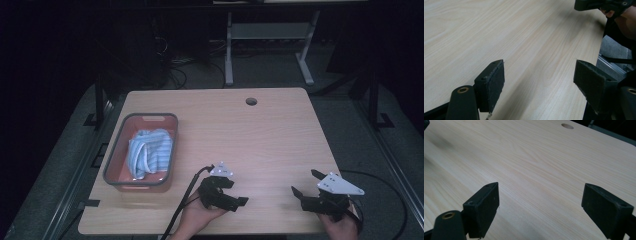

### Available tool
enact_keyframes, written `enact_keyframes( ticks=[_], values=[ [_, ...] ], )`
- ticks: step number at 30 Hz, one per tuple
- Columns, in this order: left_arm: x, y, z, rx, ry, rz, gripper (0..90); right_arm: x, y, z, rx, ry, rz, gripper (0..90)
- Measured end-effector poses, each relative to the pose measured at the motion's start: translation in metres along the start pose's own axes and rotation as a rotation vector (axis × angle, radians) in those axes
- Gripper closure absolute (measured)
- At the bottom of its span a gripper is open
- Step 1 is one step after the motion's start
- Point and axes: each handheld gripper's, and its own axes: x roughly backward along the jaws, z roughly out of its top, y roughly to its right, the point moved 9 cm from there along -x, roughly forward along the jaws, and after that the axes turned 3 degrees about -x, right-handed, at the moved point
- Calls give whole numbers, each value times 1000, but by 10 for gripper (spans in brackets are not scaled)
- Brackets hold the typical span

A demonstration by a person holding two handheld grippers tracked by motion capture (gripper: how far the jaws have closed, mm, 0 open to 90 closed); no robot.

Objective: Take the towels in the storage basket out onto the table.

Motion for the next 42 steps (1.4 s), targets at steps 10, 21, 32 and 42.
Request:
enact_keyframes(
  ticks=[10, 21, 32, 42],
  values=[
    [17, -10, 19, -1, 15, 20, 215, -2, -4, 3, 8, -2, 2, 142],
    [37, -24, 42, -28, 13, 50, 216, -3, -2, 5, 3, 0, 7, 142],
    [59, -34, 65, -49, 6, 64, 205, -1, 1, 6, -3, 8, -2, 141],
    [83, -52, 72, -28, 15, 88, 205, -2, 0, 6, -3, 5, 3, 141]
  ],
)
